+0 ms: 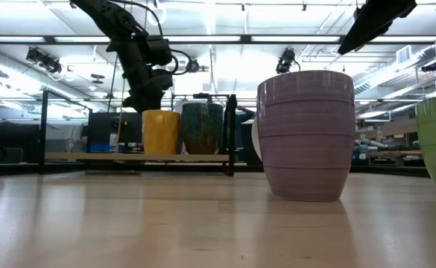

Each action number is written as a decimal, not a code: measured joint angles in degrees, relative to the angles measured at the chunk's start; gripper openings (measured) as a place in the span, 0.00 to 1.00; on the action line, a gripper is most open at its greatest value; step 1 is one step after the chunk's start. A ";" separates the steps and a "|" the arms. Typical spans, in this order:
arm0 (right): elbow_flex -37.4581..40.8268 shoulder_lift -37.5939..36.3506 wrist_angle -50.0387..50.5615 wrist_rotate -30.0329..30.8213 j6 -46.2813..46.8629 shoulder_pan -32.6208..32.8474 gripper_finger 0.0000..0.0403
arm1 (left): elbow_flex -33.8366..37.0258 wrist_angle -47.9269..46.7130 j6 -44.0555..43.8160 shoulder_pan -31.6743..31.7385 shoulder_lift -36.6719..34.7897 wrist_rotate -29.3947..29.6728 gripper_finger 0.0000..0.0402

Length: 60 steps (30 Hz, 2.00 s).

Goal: Place coffee mugs
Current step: Put the purple-white mug on the shelf

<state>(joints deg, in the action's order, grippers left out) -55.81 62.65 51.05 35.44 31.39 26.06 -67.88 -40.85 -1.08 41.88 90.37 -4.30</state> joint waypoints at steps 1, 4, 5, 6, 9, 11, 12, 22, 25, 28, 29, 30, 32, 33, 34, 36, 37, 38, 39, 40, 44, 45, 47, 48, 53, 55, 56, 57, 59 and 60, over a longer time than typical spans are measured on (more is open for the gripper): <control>0.00 0.00 0.00 0.00 -0.06 0.00 0.57 | -0.01 -0.21 0.00 -0.02 0.00 -0.04 0.30; -0.01 0.00 0.00 0.00 -0.08 0.00 0.57 | 0.00 -0.42 0.03 0.00 -0.17 -0.04 0.30; 0.00 0.00 0.00 0.00 -0.08 0.00 0.57 | -0.01 -0.51 0.04 0.01 -0.56 -0.04 0.30; 0.00 0.00 0.00 0.00 -0.08 0.00 0.57 | -0.02 -0.56 0.05 0.01 -1.06 -0.04 0.30; 0.00 0.00 0.00 0.00 -0.08 0.00 0.57 | -1.05 -2.23 0.02 0.00 -2.18 -0.01 0.30; 0.00 0.00 -0.02 0.00 -0.08 0.00 0.57 | -2.27 -3.96 -0.09 -0.02 -2.91 0.03 0.30; 0.00 0.02 -0.02 0.00 -0.10 0.00 0.57 | -2.96 -4.78 -0.09 -0.02 -3.41 0.05 0.30; 0.00 0.01 0.00 0.02 -0.39 0.00 0.57 | -14.43 -13.66 0.25 -5.60 -6.13 0.69 0.30; 0.00 0.01 0.00 0.04 -0.52 0.00 0.57 | -17.15 -15.19 2.94 -10.93 -6.16 2.45 0.30; 0.00 0.02 0.02 0.04 -0.52 0.00 0.57 | -18.21 -14.32 3.22 -17.10 -6.27 4.71 0.30; 0.00 0.02 0.02 0.04 -0.52 0.00 0.57 | -18.09 -13.44 2.18 -19.04 -6.26 5.30 0.30; 0.00 0.02 0.00 0.04 -0.52 0.00 0.57 | -18.01 -12.65 0.84 -20.97 -6.14 5.59 0.30; 0.00 0.02 0.00 0.13 -0.52 0.00 0.57 | -17.99 -12.08 -1.52 -24.48 -5.62 5.69 0.30; 0.00 0.02 0.00 0.13 -0.52 0.00 0.57 | -17.99 -12.03 -1.97 -26.26 -5.24 5.82 0.30; 0.00 0.02 0.00 0.13 -0.52 0.00 0.57 | -17.93 -12.18 -2.52 -27.88 -4.81 5.81 0.30; 0.00 0.01 0.00 0.16 -0.52 0.00 0.57 | -17.90 -12.13 -2.94 -31.15 -3.81 5.80 0.30; 0.00 0.01 -0.02 0.17 -0.52 0.00 0.57 | -17.91 -12.07 -3.11 -32.63 -3.29 5.79 0.30; 0.00 0.02 0.00 0.20 -0.52 0.00 0.57 | -17.92 -12.21 -3.13 -34.06 -2.70 5.78 0.30; 0.00 0.00 -0.02 0.32 -0.52 0.00 0.57 | -17.91 -12.07 -3.07 -35.47 -1.98 5.75 0.30; 0.00 0.02 -0.02 0.37 -0.52 0.00 0.57 | -17.90 -11.95 -2.94 -36.76 -1.25 5.74 0.30; 0.00 0.02 -0.05 0.55 -0.52 0.00 0.57 | -17.90 -10.81 -2.75 -41.07 1.95 6.07 0.30; 0.00 0.02 -0.07 0.55 -0.52 0.00 0.57 | -17.90 -10.15 -2.75 -42.04 2.61 6.08 0.30; 0.00 0.02 -0.09 0.55 -0.52 0.00 0.57 | -17.90 -9.25 -2.57 -43.70 4.04 6.13 0.30; -0.01 0.01 -0.17 0.55 -0.52 0.00 0.57 | -17.90 -8.23 -2.14 -44.52 4.64 6.15 0.30; 0.00 0.02 -0.44 0.55 -0.52 0.00 0.57 | -17.90 -4.38 2.47 -48.32 7.49 6.19 0.30; 0.00 0.01 -0.46 0.55 -0.52 0.00 0.57 | -17.90 -2.47 5.28 -49.80 8.50 6.21 0.30; 0.00 0.02 -0.46 0.55 -0.52 0.00 0.57 | -17.90 -1.27 6.59 -50.53 8.98 6.21 0.30; 0.00 0.00 -0.50 0.55 -0.52 0.00 0.57 | -17.90 0.13 7.69 -51.21 9.36 6.20 0.30; 0.00 0.02 -0.48 0.52 -0.52 0.00 0.57 | -17.89 3.24 8.07 -52.51 10.30 6.19 0.30; 0.00 0.02 -0.52 0.55 -0.52 0.00 0.57 | -17.89 4.69 8.17 -53.18 10.76 6.16 0.30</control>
<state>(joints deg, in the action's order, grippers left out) -55.81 62.67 50.52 35.99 30.87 26.06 -85.77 -36.16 7.09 -11.30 101.12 1.86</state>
